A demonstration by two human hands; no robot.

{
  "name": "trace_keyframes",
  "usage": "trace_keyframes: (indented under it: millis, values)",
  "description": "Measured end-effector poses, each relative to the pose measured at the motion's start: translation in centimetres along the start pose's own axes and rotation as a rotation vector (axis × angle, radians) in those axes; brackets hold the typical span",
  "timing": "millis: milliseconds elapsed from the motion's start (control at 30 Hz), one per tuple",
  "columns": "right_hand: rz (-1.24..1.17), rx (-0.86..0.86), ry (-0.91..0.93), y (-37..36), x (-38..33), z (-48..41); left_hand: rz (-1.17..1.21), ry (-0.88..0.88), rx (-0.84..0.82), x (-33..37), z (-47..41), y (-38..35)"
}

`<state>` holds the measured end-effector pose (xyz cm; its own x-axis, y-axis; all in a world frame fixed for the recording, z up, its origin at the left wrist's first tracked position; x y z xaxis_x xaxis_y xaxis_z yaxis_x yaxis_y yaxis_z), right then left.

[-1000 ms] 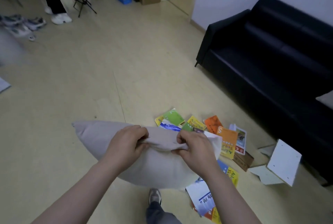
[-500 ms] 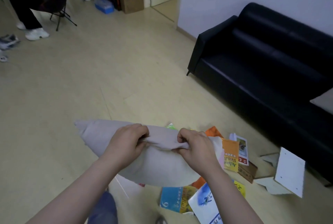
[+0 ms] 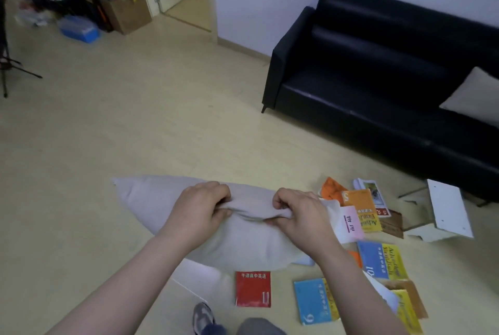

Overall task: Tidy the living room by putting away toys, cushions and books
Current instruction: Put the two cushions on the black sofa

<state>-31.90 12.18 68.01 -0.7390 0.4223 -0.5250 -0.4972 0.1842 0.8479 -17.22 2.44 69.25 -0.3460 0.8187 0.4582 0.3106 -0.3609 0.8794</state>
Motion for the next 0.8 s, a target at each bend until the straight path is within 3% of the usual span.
trace_keyframes:
  millis: [267,800]
  values:
    - [0.022,0.032,-0.094,-1.0,-3.6,-6.2,0.017,-0.111,-0.024,-6.8,-4.4,2.6]
    - [-0.032,0.139,-0.266,2.9,-0.5,-23.9,0.001,-0.234,-0.188,-14.6,-24.7,5.1]
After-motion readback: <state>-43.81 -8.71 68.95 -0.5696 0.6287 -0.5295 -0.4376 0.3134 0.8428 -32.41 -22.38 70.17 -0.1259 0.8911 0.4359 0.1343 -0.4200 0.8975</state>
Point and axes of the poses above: each hand's wrist, its own z-axis away from the middle knuckle, its own y-axis out of the back of the hand, x = y × z, the point moved 9 cm from there along -z, towards the middle knuckle, and after that the axes turned 12 degrees about -y, right-handed, at the moved point
